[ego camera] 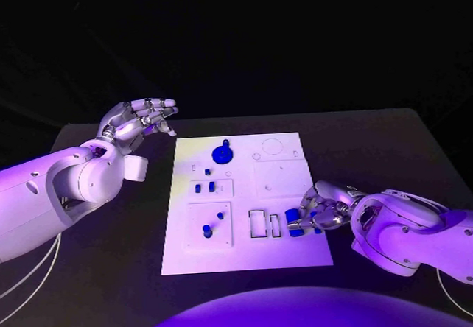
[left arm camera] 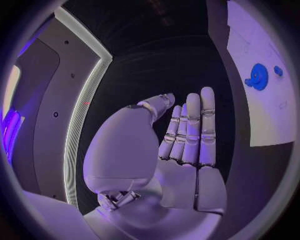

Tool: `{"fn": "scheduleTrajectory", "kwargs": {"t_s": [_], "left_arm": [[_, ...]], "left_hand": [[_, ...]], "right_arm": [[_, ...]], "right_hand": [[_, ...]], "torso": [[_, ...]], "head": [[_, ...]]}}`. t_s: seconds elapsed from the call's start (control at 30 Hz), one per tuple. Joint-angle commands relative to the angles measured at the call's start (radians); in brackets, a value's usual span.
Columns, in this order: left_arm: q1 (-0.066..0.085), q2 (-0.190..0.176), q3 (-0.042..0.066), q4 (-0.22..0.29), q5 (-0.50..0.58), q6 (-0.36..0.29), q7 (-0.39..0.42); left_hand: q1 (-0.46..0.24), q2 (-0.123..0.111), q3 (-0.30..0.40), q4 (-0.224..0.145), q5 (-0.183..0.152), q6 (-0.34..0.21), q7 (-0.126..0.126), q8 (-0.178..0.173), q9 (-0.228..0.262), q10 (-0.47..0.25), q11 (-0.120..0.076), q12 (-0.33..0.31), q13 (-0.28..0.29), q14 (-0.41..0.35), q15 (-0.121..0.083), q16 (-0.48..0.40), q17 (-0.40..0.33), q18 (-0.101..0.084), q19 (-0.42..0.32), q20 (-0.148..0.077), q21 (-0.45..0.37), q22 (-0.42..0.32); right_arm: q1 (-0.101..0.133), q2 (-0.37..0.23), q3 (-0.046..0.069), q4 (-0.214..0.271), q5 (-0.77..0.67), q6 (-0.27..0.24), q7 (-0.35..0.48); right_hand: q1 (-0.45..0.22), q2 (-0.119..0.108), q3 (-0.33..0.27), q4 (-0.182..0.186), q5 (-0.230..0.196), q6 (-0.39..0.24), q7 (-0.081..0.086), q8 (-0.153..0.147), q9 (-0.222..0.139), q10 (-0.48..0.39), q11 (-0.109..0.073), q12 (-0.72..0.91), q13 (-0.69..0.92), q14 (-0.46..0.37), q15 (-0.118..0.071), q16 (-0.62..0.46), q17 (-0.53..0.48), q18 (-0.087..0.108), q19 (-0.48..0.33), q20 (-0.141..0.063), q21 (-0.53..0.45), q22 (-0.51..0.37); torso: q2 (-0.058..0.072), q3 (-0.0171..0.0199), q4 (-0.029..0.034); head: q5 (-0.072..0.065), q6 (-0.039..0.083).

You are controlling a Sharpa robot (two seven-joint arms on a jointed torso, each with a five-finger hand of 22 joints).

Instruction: Assemble the parts on the task board

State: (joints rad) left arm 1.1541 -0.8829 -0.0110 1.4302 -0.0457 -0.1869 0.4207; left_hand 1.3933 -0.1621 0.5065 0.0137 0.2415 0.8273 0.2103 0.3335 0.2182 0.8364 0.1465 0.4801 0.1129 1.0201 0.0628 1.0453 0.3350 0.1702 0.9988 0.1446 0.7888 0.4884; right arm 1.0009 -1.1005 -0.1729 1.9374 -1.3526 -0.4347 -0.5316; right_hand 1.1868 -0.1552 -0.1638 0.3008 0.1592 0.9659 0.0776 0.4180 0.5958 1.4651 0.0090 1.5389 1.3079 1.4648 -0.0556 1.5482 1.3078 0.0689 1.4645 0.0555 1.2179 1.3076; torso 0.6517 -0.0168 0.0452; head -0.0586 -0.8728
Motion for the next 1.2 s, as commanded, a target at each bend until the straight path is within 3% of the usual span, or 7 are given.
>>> {"fn": "scheduleTrajectory", "kwargs": {"t_s": [0.03, 0.23, 0.33, 0.57, 0.7, 0.8, 1.2], "left_arm": [[-0.001, 0.002, 0.000, 0.001, 0.002, 0.021, 0.003], [-0.001, 0.001, 0.000, 0.002, 0.002, 0.021, 0.002], [-0.001, 0.001, 0.000, 0.002, 0.002, 0.021, 0.002], [-0.001, 0.001, 0.000, 0.003, 0.002, 0.021, 0.002], [-0.001, 0.001, 0.000, 0.003, 0.002, 0.021, 0.002], [-0.001, 0.003, 0.000, 0.001, 0.002, 0.021, 0.001], [-0.009, 0.016, 0.000, -0.010, 0.002, 0.022, -0.001]], "left_hand": [[-0.008, 0.002, -0.002, -0.003, 0.005, -0.009, 0.002, 0.004, 0.001, -0.007, 0.003, 0.003, -0.001, -0.008, 0.000, 0.006, -0.001, 0.013, -0.005, 0.000, 0.002, 0.002], [-0.008, 0.002, -0.002, -0.003, 0.005, -0.009, 0.002, 0.004, 0.001, -0.007, 0.003, 0.003, -0.001, -0.008, 0.000, 0.006, -0.001, 0.013, -0.005, 0.000, 0.002, 0.002], [-0.008, 0.002, -0.002, -0.003, 0.005, -0.009, 0.002, 0.004, 0.001, -0.007, 0.003, 0.003, -0.001, -0.008, 0.000, 0.006, -0.001, 0.013, -0.005, 0.000, 0.002, 0.002], [-0.008, 0.002, -0.002, -0.003, 0.005, -0.009, 0.002, 0.004, 0.001, -0.007, 0.003, 0.003, -0.001, -0.008, 0.000, 0.006, -0.001, 0.013, -0.005, 0.000, 0.002, 0.002], [-0.008, 0.002, -0.002, -0.003, 0.005, -0.009, 0.002, 0.004, 0.001, -0.007, 0.003, 0.003, -0.001, -0.008, 0.000, 0.006, -0.001, 0.013, -0.005, 0.000, 0.002, 0.002], [-0.009, 0.003, -0.002, -0.002, 0.005, -0.010, 0.002, 0.006, 0.002, -0.009, 0.003, 0.006, -0.001, -0.009, 0.000, 0.007, -0.001, 0.013, -0.007, 0.001, 0.002, 0.001], [-0.007, 0.000, -0.002, -0.006, 0.005, -0.015, 0.003, 0.006, 0.001, -0.012, 0.003, 0.008, -0.002, -0.010, 0.000, 0.007, -0.002, 0.014, -0.007, 0.000, 0.002, 0.002]], "right_arm": [[-0.007, 0.008, 0.000, -0.006, -0.032, 0.020, -0.014], [-0.015, 0.022, 0.000, -0.013, -0.035, 0.024, -0.015], [-0.018, 0.029, 0.000, -0.018, -0.039, 0.034, -0.016], [-0.021, 0.033, 0.000, -0.025, -0.051, 0.043, -0.019], [-0.021, 0.031, 0.000, -0.021, -0.043, 0.005, -0.017], [-0.020, 0.020, 0.000, -0.013, 0.018, -0.022, -0.009], [0.057, 0.009, 0.001, 0.016, 0.278, -0.049, 0.052]], "right_hand": [[-0.013, 0.000, -0.003, -0.002, 0.007, 0.010, 0.000, 0.005, 0.002, 0.084, -0.006, -0.004, 0.229, 0.090, -0.003, 0.002, 0.185, -0.005, 0.009, -0.004, -0.002, 0.179], [-0.012, 0.005, 0.003, -0.004, 0.007, 0.015, -0.003, 0.009, 0.005, 0.083, -0.008, -0.006, 0.228, 0.091, -0.005, 0.002, 0.186, -0.005, 0.009, -0.005, -0.004, 0.178], [0.039, 0.027, 0.025, -0.006, 0.004, 0.015, -0.006, 0.012, 0.008, 0.083, -0.011, -0.008, 0.226, 0.090, -0.008, 0.002, 0.185, -0.004, 0.008, -0.009, -0.005, 0.178], [0.072, 0.033, 0.031, -0.007, 0.001, 0.013, -0.006, 0.010, 0.009, 0.079, -0.012, -0.015, 0.221, 0.090, -0.009, 0.001, 0.183, -0.003, 0.006, -0.010, -0.011, 0.177], [0.165, 0.104, 0.071, -0.014, -0.002, 0.029, -0.013, 0.007, 0.004, 0.083, -0.018, -0.010, 0.226, 0.091, -0.014, 0.002, 0.187, -0.006, 0.010, -0.014, 0.002, 0.180], [0.166, 0.124, 0.082, -0.007, -0.002, 0.040, -0.016, 0.001, -0.003, 0.082, -0.021, -0.013, 0.224, 0.093, -0.016, 0.005, 0.197, -0.008, 0.014, -0.017, 0.018, 0.184], [0.168, 0.154, 0.099, -0.010, -0.001, 0.075, -0.029, -0.008, -0.013, 0.087, -0.033, -0.006, 0.230, 0.099, -0.025, 0.013, 0.226, -0.014, 0.024, -0.024, 0.052, 0.191]], "torso": [[0.001, -0.0009, 0.0009], [0.003, -0.0011, 0.0026], [0.002, -0.0015, 0.0032], [0.001, -0.0026, 0.0043], [0.001, -0.0023, 0.0052], [-0.001, -0.0014, 0.0060], [-0.011, -0.0030, 0.0110]], "head": [[0.000, 0.000], [-0.002, 0.000], [-0.004, 0.000], [-0.005, 0.000], [-0.006, 0.000], [-0.004, 0.000], [-0.008, 0.006]]}}
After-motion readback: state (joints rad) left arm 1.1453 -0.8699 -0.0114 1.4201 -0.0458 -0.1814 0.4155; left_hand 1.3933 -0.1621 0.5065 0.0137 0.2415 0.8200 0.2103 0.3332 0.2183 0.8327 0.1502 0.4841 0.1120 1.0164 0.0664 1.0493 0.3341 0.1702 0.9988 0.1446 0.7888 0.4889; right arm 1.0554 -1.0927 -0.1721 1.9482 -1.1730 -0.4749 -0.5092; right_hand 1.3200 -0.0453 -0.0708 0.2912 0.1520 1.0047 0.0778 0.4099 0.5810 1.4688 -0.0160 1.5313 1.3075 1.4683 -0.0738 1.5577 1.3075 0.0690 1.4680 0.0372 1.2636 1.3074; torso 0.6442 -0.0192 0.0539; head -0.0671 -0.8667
